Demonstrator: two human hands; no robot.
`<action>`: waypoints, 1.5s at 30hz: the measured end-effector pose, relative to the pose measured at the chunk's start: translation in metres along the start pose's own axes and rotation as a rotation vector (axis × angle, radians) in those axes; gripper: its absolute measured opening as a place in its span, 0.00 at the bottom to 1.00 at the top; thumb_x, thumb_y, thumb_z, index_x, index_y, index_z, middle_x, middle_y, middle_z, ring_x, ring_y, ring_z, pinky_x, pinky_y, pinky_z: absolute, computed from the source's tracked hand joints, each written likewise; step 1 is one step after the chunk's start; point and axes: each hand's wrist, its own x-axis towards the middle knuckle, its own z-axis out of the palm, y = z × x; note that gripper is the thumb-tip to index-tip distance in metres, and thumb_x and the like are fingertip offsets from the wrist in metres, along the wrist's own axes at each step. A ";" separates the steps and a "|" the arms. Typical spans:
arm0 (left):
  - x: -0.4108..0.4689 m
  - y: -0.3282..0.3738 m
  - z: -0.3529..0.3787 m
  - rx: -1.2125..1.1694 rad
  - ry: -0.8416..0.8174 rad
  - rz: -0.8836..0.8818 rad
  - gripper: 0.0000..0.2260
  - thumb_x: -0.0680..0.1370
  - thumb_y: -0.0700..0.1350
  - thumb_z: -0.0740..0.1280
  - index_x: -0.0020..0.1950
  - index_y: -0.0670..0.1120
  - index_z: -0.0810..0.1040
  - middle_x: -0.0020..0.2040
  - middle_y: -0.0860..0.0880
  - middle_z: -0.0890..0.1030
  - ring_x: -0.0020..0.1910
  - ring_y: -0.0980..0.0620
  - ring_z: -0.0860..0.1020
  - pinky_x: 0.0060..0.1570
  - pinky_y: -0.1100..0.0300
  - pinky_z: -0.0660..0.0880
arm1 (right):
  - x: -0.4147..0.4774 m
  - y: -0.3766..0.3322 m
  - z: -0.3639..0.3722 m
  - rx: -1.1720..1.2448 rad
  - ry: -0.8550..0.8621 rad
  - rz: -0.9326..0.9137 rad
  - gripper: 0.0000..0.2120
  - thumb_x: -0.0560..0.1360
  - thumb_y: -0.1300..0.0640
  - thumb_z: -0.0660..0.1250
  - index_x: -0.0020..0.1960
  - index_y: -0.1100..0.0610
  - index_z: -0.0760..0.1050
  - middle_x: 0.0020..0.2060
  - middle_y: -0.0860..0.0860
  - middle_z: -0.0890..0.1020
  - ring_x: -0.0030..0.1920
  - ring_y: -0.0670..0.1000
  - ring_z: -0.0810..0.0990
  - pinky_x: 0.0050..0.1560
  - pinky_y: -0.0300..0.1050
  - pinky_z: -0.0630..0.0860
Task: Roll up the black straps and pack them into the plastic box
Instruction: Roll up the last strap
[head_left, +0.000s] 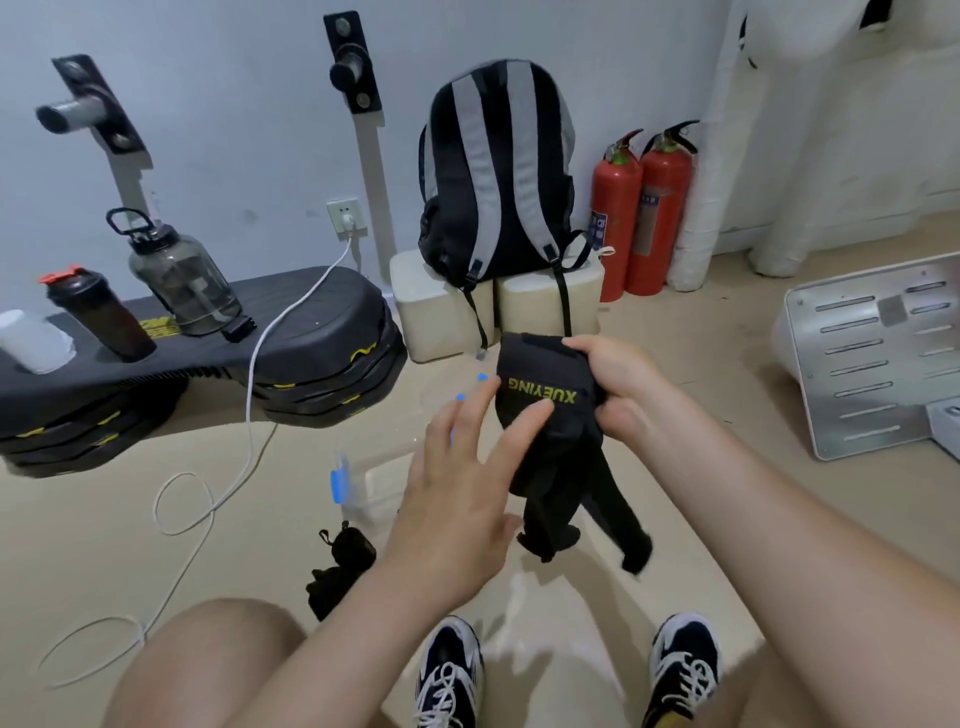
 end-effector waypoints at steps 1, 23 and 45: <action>0.002 -0.001 0.007 0.143 0.089 0.049 0.53 0.63 0.36 0.77 0.76 0.64 0.50 0.78 0.47 0.54 0.72 0.42 0.61 0.65 0.40 0.69 | 0.000 -0.001 0.000 0.012 0.006 0.016 0.09 0.78 0.58 0.66 0.53 0.63 0.79 0.44 0.61 0.83 0.37 0.59 0.82 0.35 0.50 0.82; 0.047 0.005 -0.013 -0.548 0.183 -0.476 0.08 0.80 0.55 0.64 0.53 0.52 0.76 0.50 0.52 0.80 0.48 0.55 0.78 0.48 0.56 0.75 | -0.010 -0.006 -0.003 0.142 0.069 -0.021 0.04 0.79 0.63 0.62 0.51 0.61 0.75 0.46 0.61 0.82 0.40 0.59 0.82 0.43 0.55 0.83; 0.100 -0.049 -0.086 -1.037 0.012 -0.636 0.11 0.80 0.32 0.64 0.47 0.42 0.84 0.39 0.44 0.85 0.36 0.46 0.83 0.41 0.55 0.80 | -0.030 -0.042 -0.058 -0.633 -0.315 -0.551 0.05 0.76 0.58 0.72 0.46 0.60 0.84 0.37 0.51 0.85 0.40 0.48 0.82 0.45 0.43 0.77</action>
